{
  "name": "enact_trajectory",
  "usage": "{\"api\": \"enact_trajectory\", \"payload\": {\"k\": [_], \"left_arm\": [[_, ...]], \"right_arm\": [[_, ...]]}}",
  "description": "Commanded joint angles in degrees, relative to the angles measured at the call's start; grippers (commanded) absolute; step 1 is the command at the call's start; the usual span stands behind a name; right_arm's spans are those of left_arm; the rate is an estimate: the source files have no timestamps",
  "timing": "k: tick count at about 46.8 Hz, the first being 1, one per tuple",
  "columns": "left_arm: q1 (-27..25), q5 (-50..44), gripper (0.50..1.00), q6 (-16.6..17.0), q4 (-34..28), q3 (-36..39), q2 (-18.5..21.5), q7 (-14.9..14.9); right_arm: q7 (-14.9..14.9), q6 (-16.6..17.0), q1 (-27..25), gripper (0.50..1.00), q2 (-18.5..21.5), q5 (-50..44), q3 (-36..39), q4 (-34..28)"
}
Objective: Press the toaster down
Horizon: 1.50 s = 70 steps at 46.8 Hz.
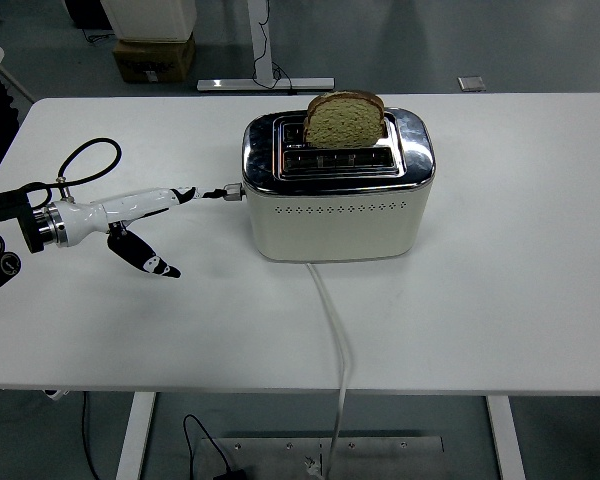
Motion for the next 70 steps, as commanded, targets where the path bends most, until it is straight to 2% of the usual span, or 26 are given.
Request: {"api": "enact_trajectory", "payload": {"k": [1, 70], "left_arm": [[0.0, 0.0, 1.0, 0.0, 0.2, 0.0, -0.4, 0.0], [1.4, -0.5, 1.0, 0.1, 4.4, 1.9, -3.5, 0.0]], "right_arm": [[0.0, 0.0, 0.0, 0.998, 0.0, 0.0, 0.0, 0.0], [0.0, 0.0, 0.0, 0.998, 0.0, 0.0, 0.0, 0.0]]}}
